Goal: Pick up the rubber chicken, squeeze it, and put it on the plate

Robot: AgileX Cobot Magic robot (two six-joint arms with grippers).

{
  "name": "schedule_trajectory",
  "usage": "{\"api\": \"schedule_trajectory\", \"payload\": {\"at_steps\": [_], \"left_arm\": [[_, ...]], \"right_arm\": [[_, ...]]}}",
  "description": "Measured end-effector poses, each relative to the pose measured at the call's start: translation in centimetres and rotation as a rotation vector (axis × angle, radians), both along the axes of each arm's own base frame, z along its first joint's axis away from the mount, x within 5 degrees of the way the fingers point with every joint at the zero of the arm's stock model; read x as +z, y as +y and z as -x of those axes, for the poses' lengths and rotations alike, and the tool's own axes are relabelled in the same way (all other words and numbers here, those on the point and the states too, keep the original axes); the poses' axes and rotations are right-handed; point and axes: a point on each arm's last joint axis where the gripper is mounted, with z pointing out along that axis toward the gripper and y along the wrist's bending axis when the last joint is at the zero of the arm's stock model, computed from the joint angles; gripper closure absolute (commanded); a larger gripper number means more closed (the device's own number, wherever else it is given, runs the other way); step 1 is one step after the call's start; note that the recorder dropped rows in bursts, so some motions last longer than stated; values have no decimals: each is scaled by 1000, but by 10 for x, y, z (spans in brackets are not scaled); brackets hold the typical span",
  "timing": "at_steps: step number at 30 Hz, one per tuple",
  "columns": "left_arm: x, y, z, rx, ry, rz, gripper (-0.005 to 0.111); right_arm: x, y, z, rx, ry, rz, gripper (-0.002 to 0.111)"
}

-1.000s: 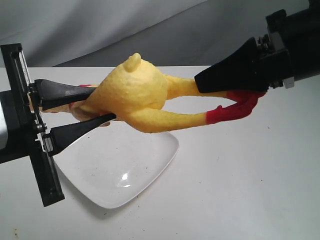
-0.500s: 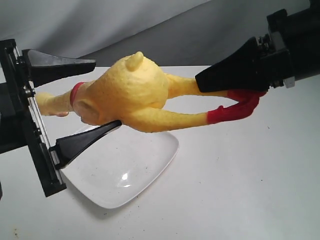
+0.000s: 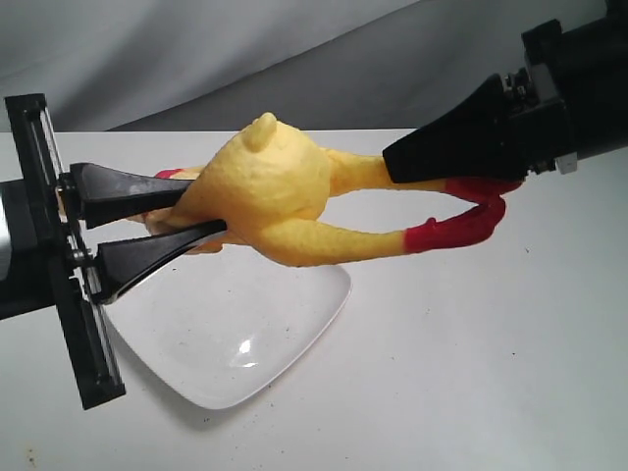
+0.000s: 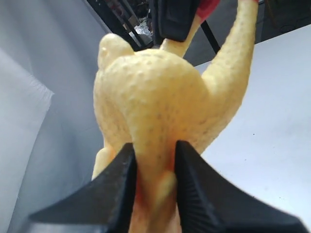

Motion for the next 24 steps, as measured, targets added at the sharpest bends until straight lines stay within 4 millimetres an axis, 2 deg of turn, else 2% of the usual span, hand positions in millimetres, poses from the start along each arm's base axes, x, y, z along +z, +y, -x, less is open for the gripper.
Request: {"api": "schedule_trajectory", "payload": {"at_steps": [5, 7, 8, 9, 10, 12, 16, 18, 21, 22, 23, 24], "left_arm": [[0, 0, 0, -5, -2, -5, 102], [0, 0, 0, -5, -1, -4, 88], [0, 0, 0, -5, -1, -4, 72], [0, 0, 0, -4, 0, -3, 64], [0, 0, 0, -5, 0, -5, 46], [0, 0, 0, -1, 1, -2, 35], [3, 1, -2, 33, 19, 62, 36], [4, 1, -2, 35, 20, 66, 42], [4, 1, -2, 36, 21, 68, 89], [3, 1, -2, 29, 20, 55, 101], [2, 1, -1, 24, 21, 46, 106], [1, 0, -1, 15, 20, 34, 106]], "right_arm": [[0, 0, 0, 2, -3, 1, 108], [0, 0, 0, 2, -3, 1, 108], [0, 0, 0, 2, -3, 1, 108], [0, 0, 0, 2, -3, 1, 108], [0, 0, 0, 2, -3, 1, 108], [0, 0, 0, 2, -3, 1, 108], [0, 0, 0, 2, -3, 1, 108], [0, 0, 0, 2, -3, 1, 108], [0, 0, 0, 2, -3, 1, 108], [0, 0, 0, 2, -3, 1, 108], [0, 0, 0, 2, -3, 1, 108], [0, 0, 0, 2, -3, 1, 108]]}}
